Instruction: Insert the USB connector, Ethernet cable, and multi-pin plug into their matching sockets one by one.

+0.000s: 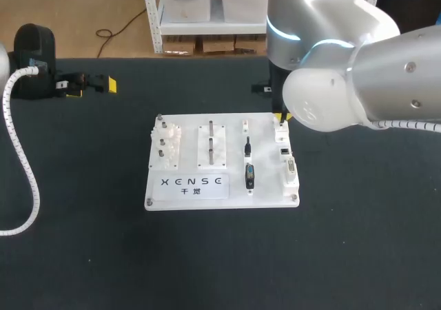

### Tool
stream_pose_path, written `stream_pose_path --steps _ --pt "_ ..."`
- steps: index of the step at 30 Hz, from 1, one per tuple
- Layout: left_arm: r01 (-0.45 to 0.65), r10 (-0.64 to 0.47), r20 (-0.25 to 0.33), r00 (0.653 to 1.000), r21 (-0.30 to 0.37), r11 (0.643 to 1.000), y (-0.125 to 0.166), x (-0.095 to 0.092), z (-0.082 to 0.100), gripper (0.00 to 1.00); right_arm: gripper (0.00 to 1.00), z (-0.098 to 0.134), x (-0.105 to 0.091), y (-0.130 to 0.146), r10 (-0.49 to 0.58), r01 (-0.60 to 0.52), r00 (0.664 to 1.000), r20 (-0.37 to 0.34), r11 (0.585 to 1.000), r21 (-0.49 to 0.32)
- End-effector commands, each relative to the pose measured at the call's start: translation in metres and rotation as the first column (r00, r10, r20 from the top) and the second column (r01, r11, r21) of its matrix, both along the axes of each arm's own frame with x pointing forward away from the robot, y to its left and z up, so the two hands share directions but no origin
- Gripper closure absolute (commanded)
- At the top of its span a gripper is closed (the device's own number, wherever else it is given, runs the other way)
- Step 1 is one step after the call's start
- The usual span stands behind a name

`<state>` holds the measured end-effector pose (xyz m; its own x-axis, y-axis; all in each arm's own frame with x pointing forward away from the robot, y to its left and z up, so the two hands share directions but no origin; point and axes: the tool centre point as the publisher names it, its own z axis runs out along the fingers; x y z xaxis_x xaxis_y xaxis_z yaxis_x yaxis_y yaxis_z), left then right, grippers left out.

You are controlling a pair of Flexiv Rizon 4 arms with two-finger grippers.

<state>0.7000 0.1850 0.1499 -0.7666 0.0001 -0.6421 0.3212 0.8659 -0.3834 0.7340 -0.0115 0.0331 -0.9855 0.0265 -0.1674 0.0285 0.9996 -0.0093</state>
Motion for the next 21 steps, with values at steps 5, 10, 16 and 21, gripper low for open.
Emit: stream_pose_path --steps 5,10,16,21 --pt "0.000 0.000 0.000 1.000 0.000 1.000 0.000 0.000 0.000 0.00 1.00 0.001 -0.002 -0.001 -0.001 0.001 1.000 0.007 1.000 0.008" --pt "0.000 0.000 0.000 1.000 0.000 1.000 0.000 0.000 0.000 0.00 1.00 0.000 -0.003 -0.001 0.001 -0.001 1.000 0.003 1.000 0.007" --pt "0.000 0.000 0.000 1.000 0.000 1.000 0.000 0.000 0.000 0.00 1.00 -0.006 -0.002 -0.003 -0.002 0.002 1.000 -0.006 1.000 -0.002" --pt "0.000 0.000 0.000 1.000 0.000 1.000 0.000 0.000 0.000 0.00 1.00 -0.016 0.006 -0.005 -0.036 0.036 0.999 -0.022 0.999 -0.010"
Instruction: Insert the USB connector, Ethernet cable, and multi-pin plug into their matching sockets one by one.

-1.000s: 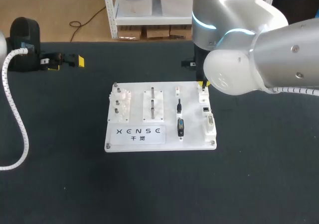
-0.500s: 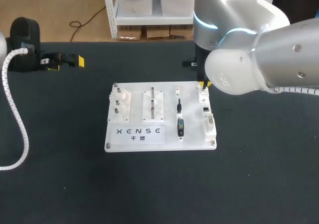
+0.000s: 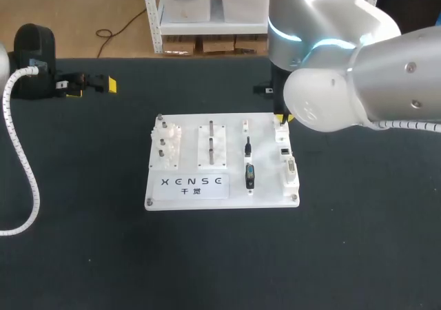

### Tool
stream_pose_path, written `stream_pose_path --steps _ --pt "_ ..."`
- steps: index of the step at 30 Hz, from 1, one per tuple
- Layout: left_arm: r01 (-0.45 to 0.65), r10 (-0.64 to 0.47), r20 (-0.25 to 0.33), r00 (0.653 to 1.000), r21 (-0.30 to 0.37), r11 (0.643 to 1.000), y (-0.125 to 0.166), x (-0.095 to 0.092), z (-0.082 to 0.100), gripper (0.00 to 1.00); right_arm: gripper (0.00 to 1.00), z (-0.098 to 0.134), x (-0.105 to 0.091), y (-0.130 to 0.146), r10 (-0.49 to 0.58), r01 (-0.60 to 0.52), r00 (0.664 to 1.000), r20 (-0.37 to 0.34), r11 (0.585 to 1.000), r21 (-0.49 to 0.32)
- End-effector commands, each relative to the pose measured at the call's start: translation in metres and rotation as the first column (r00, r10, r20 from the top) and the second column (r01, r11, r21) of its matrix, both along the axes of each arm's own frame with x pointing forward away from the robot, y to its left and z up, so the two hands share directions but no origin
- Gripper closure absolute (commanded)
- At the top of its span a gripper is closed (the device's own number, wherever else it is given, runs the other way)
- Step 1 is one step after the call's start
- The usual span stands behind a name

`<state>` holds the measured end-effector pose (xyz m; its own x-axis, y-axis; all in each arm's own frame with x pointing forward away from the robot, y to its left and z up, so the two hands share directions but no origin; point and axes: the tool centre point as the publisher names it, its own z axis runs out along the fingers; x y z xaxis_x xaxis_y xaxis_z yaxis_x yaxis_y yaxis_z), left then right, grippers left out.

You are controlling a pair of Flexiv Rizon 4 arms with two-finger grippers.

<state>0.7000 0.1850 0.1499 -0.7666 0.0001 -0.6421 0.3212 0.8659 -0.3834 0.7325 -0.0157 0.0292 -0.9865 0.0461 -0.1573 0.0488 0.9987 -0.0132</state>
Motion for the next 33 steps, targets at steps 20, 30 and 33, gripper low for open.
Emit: stream_pose_path --steps 20,30,33 --pt "0.000 0.000 0.000 1.000 0.000 1.000 0.000 0.000 0.000 0.00 1.00 -0.036 0.016 -0.002 -0.048 0.046 0.998 -0.044 0.997 -0.060" --pt "0.000 0.000 0.000 1.000 0.000 1.000 0.000 0.000 0.000 0.00 0.00 0.018 0.001 -0.010 -0.125 0.125 0.990 0.057 0.992 0.012" --pt "0.000 0.000 0.000 1.000 0.000 1.000 0.000 0.000 0.000 0.00 0.00 0.030 -0.010 -0.010 -0.106 0.104 0.992 0.075 0.994 0.026"
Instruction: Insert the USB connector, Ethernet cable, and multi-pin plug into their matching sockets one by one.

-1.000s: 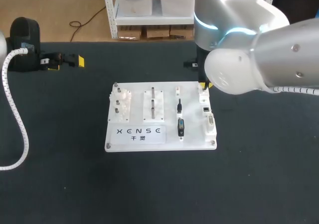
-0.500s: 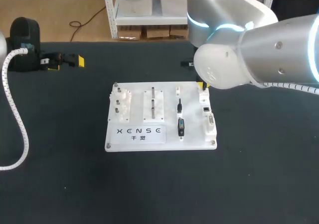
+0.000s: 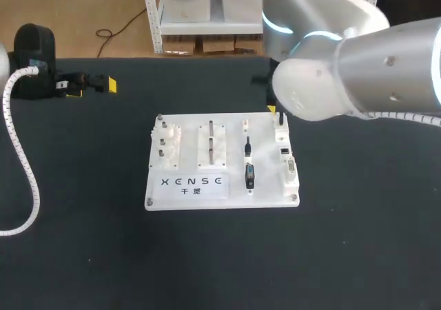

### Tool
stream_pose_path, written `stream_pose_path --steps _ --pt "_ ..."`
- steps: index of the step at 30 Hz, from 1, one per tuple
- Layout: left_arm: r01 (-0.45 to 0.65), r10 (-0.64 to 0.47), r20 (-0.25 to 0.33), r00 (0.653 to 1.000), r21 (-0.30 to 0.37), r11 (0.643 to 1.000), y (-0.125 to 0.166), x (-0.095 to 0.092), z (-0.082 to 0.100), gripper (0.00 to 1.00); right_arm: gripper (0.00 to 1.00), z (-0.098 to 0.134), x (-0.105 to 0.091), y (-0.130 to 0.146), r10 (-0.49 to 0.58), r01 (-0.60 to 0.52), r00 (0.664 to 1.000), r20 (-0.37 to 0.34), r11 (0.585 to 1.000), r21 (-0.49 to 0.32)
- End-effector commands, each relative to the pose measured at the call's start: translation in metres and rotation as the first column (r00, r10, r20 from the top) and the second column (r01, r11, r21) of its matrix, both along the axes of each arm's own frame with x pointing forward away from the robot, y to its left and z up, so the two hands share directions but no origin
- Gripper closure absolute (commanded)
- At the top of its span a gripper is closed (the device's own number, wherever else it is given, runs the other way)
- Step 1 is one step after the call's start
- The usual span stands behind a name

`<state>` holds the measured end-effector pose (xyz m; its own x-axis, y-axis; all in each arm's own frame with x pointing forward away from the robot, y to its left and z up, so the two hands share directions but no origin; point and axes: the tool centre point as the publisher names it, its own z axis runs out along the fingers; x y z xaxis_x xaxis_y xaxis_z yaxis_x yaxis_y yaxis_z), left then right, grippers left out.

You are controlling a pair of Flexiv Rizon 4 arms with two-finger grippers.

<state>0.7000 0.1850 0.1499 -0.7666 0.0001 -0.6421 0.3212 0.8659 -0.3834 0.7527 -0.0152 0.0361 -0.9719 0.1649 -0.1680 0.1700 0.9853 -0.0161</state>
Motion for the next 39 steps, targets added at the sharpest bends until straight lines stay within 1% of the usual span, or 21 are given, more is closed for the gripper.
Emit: stream_pose_path --steps 1,2,7,11,14,16,25,30,34,39 --pt "0.000 0.000 0.000 1.000 0.000 1.000 0.000 0.000 0.000 0.00 0.00 0.026 -0.033 -0.010 0.029 -0.031 0.997 0.073 0.999 0.024" --pt "0.000 0.000 0.000 1.000 0.000 1.000 0.000 0.000 0.000 0.00 0.00 0.027 -0.036 -0.010 0.041 -0.044 0.996 0.079 0.999 0.028" --pt "0.000 0.000 0.000 1.000 0.000 1.000 0.000 0.000 0.000 0.00 0.00 0.029 -0.051 -0.007 0.078 -0.080 0.995 0.060 0.996 0.037" --pt "0.000 0.000 0.000 1.000 0.000 1.000 0.000 0.000 0.000 0.00 0.00 0.022 -0.066 0.001 0.132 -0.133 0.991 0.038 0.990 0.037" --pt "0.000 0.000 0.000 1.000 0.000 1.000 0.000 0.000 0.000 0.00 0.00 0.017 -0.073 0.008 0.152 -0.153 0.988 0.024 0.988 0.033" --pt "0.000 0.000 0.000 1.000 0.000 1.000 0.000 0.000 0.000 0.00 0.00 0.017 -0.075 0.014 0.155 -0.155 0.988 0.006 0.987 0.046" --pt "0.000 0.000 0.000 1.000 0.000 1.000 0.000 0.000 0.000 0.00 0.00 0.014 -0.085 0.048 0.181 -0.180 0.983 -0.013 0.981 0.070" --pt "0.000 0.000 0.000 1.000 0.000 1.000 0.000 0.000 0.000 0.00 0.00 0.011 -0.092 0.067 0.201 -0.200 0.980 -0.010 0.977 0.070" --pt "0.000 0.000 0.000 1.000 0.000 1.000 0.000 0.000 0.000 0.00 0.00 0.011 -0.094 0.076 0.203 -0.202 0.979 -0.009 0.977 0.069" --pt "0.000 0.000 0.000 1.000 0.000 1.000 0.000 0.000 0.000 0.00 0.00 0.006 -0.095 0.080 0.203 -0.202 0.979 -0.011 0.978 0.061"
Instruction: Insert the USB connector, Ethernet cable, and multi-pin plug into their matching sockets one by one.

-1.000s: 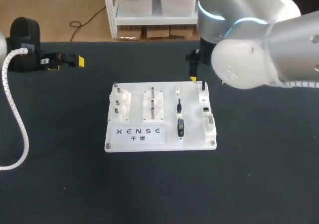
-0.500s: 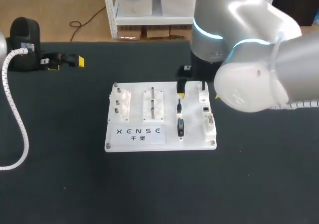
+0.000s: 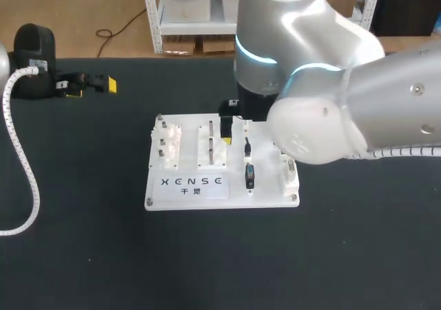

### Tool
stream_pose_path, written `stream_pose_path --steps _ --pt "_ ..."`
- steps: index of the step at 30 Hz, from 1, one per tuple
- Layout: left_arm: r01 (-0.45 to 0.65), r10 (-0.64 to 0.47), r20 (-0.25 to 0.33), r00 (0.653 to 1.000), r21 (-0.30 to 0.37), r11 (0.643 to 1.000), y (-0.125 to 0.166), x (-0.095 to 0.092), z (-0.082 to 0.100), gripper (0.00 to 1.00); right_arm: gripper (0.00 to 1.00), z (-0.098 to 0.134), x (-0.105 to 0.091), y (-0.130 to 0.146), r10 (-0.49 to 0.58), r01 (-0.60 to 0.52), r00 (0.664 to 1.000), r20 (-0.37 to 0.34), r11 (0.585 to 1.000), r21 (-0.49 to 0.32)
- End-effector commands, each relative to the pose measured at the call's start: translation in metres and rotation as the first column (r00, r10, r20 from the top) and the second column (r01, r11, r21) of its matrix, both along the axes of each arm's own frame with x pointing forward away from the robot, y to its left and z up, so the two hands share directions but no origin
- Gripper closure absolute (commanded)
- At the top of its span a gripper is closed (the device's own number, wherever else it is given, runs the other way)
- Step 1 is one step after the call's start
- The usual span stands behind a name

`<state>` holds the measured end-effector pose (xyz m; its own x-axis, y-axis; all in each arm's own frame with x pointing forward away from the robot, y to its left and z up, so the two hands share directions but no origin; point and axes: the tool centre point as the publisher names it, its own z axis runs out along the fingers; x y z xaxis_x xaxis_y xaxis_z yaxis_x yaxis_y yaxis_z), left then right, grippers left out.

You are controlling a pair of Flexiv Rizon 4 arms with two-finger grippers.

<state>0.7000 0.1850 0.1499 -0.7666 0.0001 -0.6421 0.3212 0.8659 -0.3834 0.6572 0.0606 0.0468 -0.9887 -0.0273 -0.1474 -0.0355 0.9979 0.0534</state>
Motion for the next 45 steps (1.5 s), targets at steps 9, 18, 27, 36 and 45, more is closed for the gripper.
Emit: stream_pose_path --steps 9,18,27,36,45 --pt "0.000 0.000 0.000 1.000 0.000 1.000 0.000 0.000 0.000 0.00 0.39 -0.019 0.005 0.001 -0.031 0.029 0.999 -0.040 0.999 -0.033" --pt "0.000 0.000 0.000 1.000 0.000 1.000 0.000 0.000 0.000 0.00 0.60 -0.027 0.011 -0.001 -0.055 0.052 0.996 -0.069 0.998 -0.037" --pt "0.000 0.000 0.000 1.000 0.000 1.000 0.000 0.000 0.000 0.00 1.00 -0.034 0.009 -0.001 -0.046 0.042 0.996 -0.082 0.998 -0.046" --pt "0.000 0.000 0.000 1.000 0.000 1.000 0.000 0.000 0.000 0.00 1.00 -0.018 0.009 -0.003 -0.033 0.032 0.998 -0.046 0.999 -0.020" --pt "0.000 0.000 0.000 1.000 0.000 1.000 0.000 0.000 0.000 0.00 1.00 0.010 0.014 -0.021 -0.032 0.033 0.999 -0.008 0.999 0.022"
